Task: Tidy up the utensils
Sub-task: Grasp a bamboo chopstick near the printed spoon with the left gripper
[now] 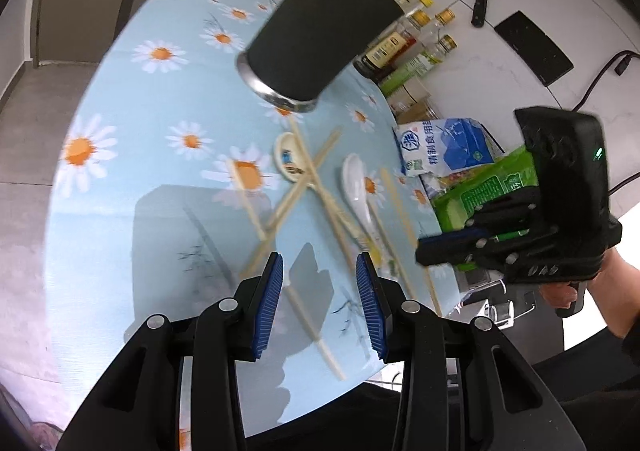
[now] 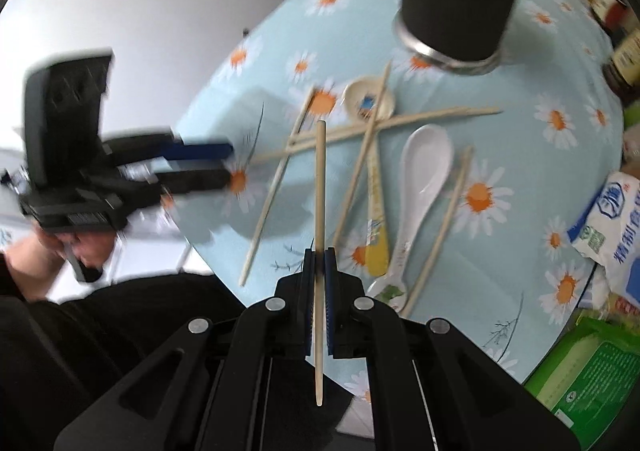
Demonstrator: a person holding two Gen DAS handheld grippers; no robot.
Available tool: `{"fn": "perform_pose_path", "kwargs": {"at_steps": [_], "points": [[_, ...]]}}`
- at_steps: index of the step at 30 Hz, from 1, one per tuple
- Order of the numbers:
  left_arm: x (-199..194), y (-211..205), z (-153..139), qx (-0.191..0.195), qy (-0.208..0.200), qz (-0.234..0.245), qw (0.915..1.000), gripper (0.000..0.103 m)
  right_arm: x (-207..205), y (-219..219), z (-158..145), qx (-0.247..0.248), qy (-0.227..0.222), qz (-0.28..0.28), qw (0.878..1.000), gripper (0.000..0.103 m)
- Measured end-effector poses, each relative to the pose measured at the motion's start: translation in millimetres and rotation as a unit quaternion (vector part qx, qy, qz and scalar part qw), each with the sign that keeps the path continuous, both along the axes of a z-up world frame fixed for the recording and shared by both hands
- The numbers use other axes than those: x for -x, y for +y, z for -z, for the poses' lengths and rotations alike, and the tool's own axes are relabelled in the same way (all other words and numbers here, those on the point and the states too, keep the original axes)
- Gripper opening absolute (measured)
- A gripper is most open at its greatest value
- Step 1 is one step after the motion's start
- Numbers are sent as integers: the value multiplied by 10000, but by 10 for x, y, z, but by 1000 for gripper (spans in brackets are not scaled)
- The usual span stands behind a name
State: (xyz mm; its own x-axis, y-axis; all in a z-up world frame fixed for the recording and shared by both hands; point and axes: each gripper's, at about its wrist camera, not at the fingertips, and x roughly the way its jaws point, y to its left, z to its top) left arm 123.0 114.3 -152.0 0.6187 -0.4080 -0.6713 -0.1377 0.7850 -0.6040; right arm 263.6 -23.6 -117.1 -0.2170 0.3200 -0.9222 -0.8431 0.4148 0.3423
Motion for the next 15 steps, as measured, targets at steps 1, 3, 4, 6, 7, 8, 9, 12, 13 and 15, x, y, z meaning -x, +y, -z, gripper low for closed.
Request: {"fn": "perform_pose_path", "kwargs": {"at_steps": [1,3,4,6,7,8,9,12,13,15], "points": [[-47,-53,-11,56,21,-1,10000,36,-71,-51,-46,-134,51,135,9998,5],[-122,-134,-12,124,52,-9,9999,37,-138,-82,-195,-384,123,372,9985,5],[-162,-170,0,121,100,-55,9999,37,-201,-147,-248,-545,186,520,9970,5],[-251,-230,37,172,193,-131,9996,36,-330,-260,-339,-836,287,750,9933,5],[-296,-258,56,194,235,-143,9994,36,-340,-308,-376,-934,292,810,9919,5],[-339,-284,75,201,280,-174,9993,36,-394,-390,-401,-1065,321,893,9898,5],[-386,-310,98,227,325,-205,9990,36,-440,-495,-412,-1182,376,970,9875,5],[-499,-357,149,249,460,-333,9981,37,-487,-685,-437,-1449,516,1206,9807,6],[-529,-358,165,271,532,-408,9974,36,-538,-744,-427,-1585,613,1306,9768,6],[-579,-362,182,292,636,-520,9962,36,-520,-842,-460,-1731,676,1420,9723,6]]}}
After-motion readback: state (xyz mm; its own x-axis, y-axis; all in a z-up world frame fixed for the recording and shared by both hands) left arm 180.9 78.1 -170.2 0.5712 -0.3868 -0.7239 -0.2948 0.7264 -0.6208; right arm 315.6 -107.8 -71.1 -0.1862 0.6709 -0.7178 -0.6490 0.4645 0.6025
